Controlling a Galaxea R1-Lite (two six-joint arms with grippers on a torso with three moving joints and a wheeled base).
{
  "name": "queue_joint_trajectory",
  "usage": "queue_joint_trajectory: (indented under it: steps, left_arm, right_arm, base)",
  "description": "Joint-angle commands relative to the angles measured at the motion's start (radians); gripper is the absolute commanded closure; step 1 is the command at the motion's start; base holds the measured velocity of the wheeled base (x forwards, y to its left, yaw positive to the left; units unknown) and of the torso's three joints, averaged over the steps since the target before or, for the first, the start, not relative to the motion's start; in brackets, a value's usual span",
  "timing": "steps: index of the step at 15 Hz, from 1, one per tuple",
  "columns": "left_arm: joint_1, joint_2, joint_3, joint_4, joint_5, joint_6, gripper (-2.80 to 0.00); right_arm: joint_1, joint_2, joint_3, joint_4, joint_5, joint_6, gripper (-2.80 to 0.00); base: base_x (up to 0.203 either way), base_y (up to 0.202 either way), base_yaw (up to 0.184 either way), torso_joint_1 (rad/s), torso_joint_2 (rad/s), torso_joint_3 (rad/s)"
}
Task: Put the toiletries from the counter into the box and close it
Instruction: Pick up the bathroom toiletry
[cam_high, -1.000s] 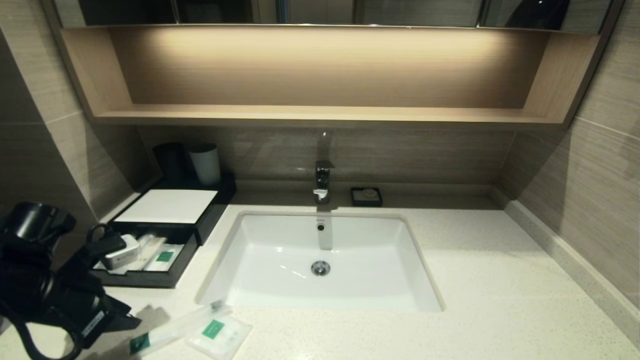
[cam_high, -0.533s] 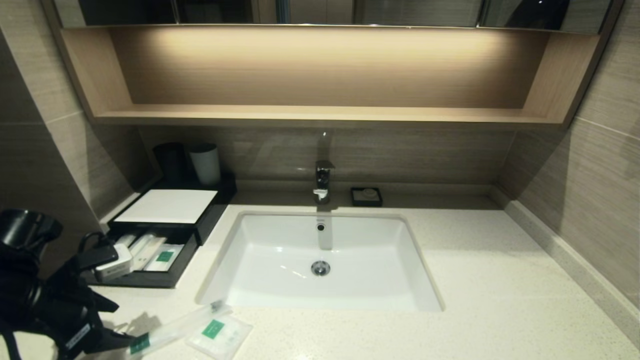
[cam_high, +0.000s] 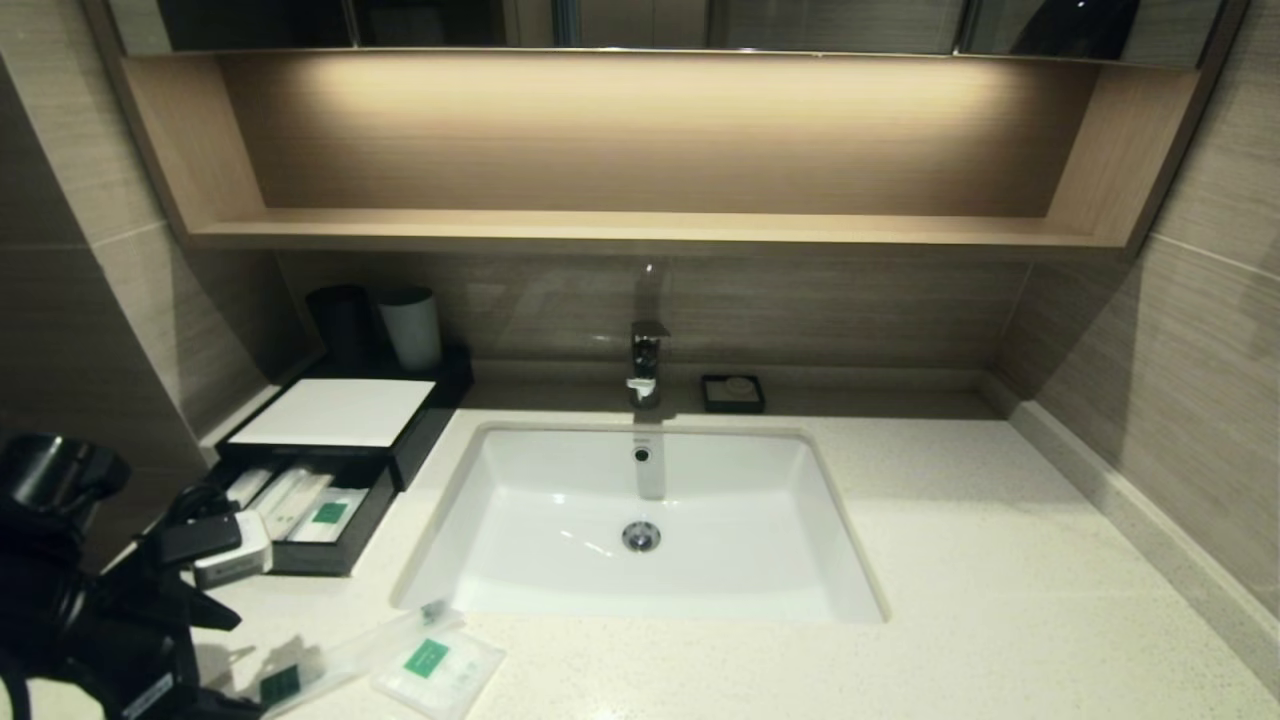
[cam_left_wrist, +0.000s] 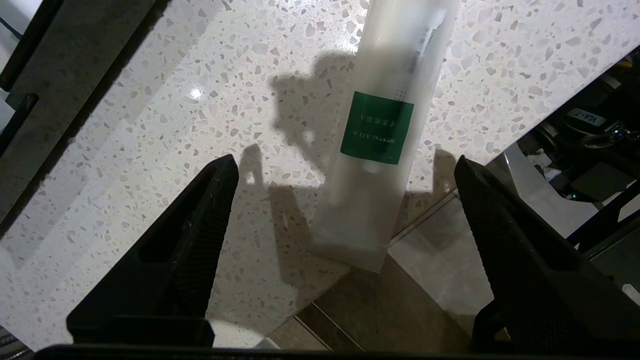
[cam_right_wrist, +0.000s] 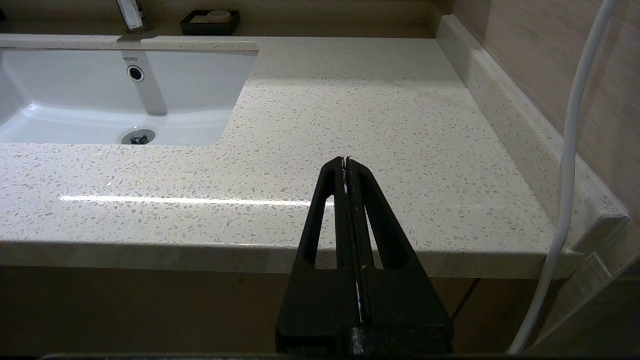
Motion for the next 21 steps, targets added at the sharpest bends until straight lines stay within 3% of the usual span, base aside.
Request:
queue_joint_trajectory:
  steps: [1,21]
  left_arm:
    - [-0.002,0.01,0.003,0.006,-0.004,0.011,-2.8]
    - [-0.009,0.061,0.002,0.0,0.0,0.08,-2.8]
  right_arm:
    - [0.0,0.001,0.002,0.0,0.0,0.0,0.0]
    - [0.0,0.001,0.002,0.0,0.0,0.0,0.0]
  base:
    - [0.0,0.0,0.0,0.0,0.0,0.0]
    - [0.0,0.0,0.0,0.0,0.0,0.0]
